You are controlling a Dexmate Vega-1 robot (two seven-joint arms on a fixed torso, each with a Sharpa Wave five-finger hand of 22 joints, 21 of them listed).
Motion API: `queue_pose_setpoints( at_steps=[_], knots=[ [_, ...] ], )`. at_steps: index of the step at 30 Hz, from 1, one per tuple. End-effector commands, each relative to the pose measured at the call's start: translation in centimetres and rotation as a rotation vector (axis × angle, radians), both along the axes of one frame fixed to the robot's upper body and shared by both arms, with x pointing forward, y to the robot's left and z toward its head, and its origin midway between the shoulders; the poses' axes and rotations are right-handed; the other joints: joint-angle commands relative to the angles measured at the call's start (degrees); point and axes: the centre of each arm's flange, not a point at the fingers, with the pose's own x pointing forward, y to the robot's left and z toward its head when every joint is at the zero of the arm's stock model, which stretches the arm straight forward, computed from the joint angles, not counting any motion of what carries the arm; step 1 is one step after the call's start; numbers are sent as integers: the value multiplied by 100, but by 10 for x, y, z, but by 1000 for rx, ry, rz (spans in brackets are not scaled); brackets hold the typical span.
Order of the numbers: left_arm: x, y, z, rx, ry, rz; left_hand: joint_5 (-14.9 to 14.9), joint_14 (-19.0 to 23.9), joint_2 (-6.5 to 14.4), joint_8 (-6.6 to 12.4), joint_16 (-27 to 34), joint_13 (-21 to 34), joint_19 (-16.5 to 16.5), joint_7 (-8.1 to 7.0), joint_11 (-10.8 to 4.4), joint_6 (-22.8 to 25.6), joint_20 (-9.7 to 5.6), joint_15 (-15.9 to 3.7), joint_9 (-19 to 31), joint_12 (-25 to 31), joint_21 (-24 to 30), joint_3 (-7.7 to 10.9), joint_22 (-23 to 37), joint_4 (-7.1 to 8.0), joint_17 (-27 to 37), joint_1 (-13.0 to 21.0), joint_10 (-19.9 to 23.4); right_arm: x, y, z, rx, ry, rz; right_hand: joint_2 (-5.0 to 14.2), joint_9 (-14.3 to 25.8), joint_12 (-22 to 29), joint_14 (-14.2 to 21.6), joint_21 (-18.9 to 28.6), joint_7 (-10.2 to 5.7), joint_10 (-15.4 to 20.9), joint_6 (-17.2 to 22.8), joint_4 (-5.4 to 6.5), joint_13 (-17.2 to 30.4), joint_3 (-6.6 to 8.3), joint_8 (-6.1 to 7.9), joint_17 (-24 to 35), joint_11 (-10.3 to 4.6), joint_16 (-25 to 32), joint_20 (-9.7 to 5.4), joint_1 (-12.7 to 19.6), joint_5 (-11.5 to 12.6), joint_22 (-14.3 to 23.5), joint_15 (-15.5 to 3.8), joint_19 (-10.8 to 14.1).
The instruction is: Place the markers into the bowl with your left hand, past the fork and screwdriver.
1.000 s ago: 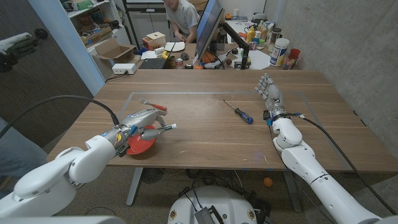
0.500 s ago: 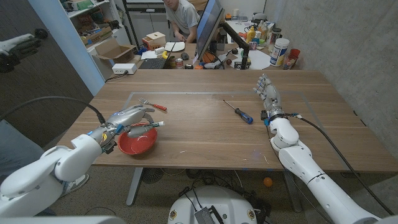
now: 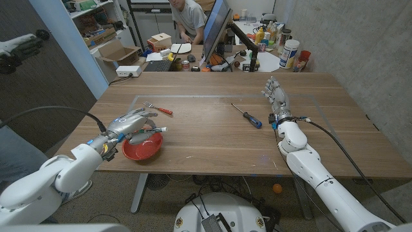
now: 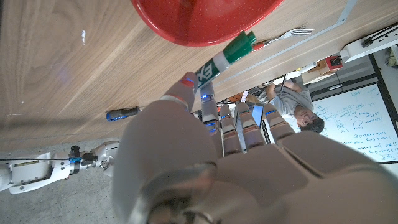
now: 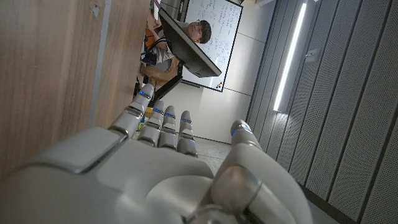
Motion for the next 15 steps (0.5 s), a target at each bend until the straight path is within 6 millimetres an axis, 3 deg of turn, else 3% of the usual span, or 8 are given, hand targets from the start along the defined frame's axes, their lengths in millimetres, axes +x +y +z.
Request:
queue_pose_setpoints(
  at_steps=[1,15],
  knots=[
    [-3,-1,-22,-24,-34,-14,-29,43,-63,-4,3,28,-53,-393,-36,393,10,-39,8,-5,-7,-33,8,-7,3,-4,22,3,4,2,-12,2,9,-7,23,19,77,15,2,46,74,-26,23,-6,20,11,-7,24,16,-57,6,28,-7,61],
    [-8,8,-42,-50,-89,16,-48,48,-78,-34,4,32,-45,-434,-79,391,8,-66,-8,-8,3,-59,8,-5,4,3,29,5,4,0,-18,12,14,-6,24,16,85,14,0,44,72,-27,23,-10,16,19,-17,26,13,-65,4,28,-1,64]
  ],
)
